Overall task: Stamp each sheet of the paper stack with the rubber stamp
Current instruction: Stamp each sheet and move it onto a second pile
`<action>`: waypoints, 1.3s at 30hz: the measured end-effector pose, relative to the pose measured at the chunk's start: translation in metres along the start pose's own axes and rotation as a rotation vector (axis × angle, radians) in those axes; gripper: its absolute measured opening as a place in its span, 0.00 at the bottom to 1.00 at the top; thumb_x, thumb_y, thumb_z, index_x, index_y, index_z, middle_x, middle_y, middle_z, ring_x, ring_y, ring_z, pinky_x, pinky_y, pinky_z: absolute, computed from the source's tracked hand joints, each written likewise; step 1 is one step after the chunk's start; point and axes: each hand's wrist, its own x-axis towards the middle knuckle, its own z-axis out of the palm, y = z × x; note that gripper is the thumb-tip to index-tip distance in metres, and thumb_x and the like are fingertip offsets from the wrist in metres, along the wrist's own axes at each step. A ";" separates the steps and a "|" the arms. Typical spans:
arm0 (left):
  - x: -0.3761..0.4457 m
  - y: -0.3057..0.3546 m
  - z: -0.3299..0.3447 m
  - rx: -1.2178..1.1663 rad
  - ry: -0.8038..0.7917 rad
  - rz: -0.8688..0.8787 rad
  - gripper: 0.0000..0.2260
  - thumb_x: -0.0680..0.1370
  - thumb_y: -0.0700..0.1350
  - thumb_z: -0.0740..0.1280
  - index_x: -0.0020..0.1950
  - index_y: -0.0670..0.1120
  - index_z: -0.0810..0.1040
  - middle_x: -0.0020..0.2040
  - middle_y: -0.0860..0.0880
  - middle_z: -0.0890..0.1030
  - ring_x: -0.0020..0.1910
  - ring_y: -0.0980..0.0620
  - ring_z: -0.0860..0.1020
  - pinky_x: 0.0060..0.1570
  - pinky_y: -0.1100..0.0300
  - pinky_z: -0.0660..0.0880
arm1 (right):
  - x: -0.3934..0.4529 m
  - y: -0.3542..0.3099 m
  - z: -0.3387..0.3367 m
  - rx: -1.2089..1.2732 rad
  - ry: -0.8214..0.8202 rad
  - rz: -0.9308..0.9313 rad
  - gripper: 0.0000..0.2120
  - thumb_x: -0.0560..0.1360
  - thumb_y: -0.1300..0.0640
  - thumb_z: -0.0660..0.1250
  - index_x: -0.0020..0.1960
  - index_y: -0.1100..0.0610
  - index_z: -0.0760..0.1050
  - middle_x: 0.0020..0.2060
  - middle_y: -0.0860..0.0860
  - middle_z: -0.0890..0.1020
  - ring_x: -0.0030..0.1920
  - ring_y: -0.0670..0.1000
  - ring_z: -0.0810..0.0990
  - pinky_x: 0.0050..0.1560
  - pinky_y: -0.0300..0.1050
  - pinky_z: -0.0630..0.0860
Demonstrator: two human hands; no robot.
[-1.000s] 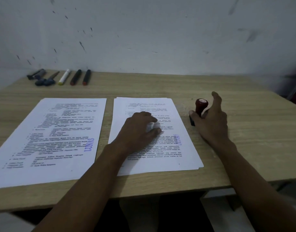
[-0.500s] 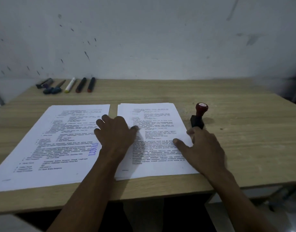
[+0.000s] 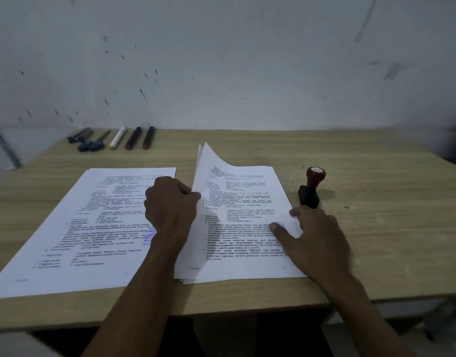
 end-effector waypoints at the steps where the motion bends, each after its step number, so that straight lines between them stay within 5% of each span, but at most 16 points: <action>1: 0.000 -0.001 0.000 0.004 0.001 -0.005 0.07 0.65 0.47 0.79 0.38 0.47 0.83 0.41 0.45 0.84 0.44 0.42 0.81 0.41 0.54 0.75 | 0.000 0.000 0.000 0.004 0.000 0.002 0.27 0.71 0.33 0.66 0.62 0.49 0.75 0.57 0.48 0.79 0.58 0.53 0.74 0.52 0.48 0.73; 10: 0.000 -0.001 -0.002 0.017 -0.014 0.066 0.04 0.74 0.45 0.71 0.41 0.45 0.81 0.45 0.45 0.83 0.47 0.43 0.80 0.46 0.48 0.78 | 0.000 0.001 0.000 0.028 0.003 0.006 0.27 0.71 0.33 0.65 0.64 0.48 0.73 0.56 0.48 0.78 0.57 0.52 0.74 0.50 0.48 0.72; 18: 0.001 -0.004 -0.002 -0.063 -0.007 0.202 0.04 0.72 0.36 0.70 0.41 0.45 0.81 0.36 0.51 0.80 0.41 0.49 0.80 0.40 0.60 0.71 | 0.000 0.001 0.001 0.025 0.015 0.011 0.28 0.71 0.31 0.63 0.64 0.47 0.73 0.56 0.48 0.79 0.56 0.52 0.75 0.50 0.49 0.75; 23: 0.003 -0.006 -0.006 -0.089 -0.017 0.250 0.07 0.74 0.37 0.68 0.50 0.42 0.83 0.46 0.44 0.84 0.48 0.44 0.81 0.48 0.54 0.76 | 0.000 0.000 0.000 0.054 0.020 0.013 0.28 0.72 0.33 0.64 0.64 0.49 0.73 0.54 0.49 0.79 0.55 0.53 0.76 0.50 0.50 0.75; 28: 0.011 -0.009 -0.020 -0.427 -0.109 0.008 0.09 0.70 0.41 0.75 0.50 0.44 0.85 0.45 0.45 0.85 0.42 0.48 0.83 0.47 0.52 0.80 | 0.000 -0.004 -0.005 0.164 0.039 0.018 0.27 0.73 0.35 0.65 0.63 0.52 0.74 0.51 0.50 0.79 0.53 0.54 0.78 0.50 0.53 0.77; 35: 0.018 -0.009 -0.043 -0.840 -0.243 -0.200 0.08 0.60 0.38 0.80 0.35 0.46 0.85 0.36 0.45 0.85 0.34 0.49 0.82 0.35 0.60 0.78 | 0.021 -0.022 -0.009 0.641 -0.094 0.105 0.17 0.76 0.44 0.69 0.57 0.55 0.79 0.47 0.49 0.84 0.46 0.49 0.84 0.43 0.45 0.79; 39: 0.023 -0.016 -0.051 -0.951 -0.289 -0.246 0.24 0.49 0.44 0.81 0.42 0.40 0.85 0.39 0.41 0.85 0.35 0.46 0.83 0.36 0.59 0.79 | 0.029 -0.037 -0.013 1.051 -0.217 0.207 0.04 0.76 0.59 0.72 0.49 0.58 0.83 0.40 0.50 0.87 0.40 0.49 0.86 0.36 0.41 0.81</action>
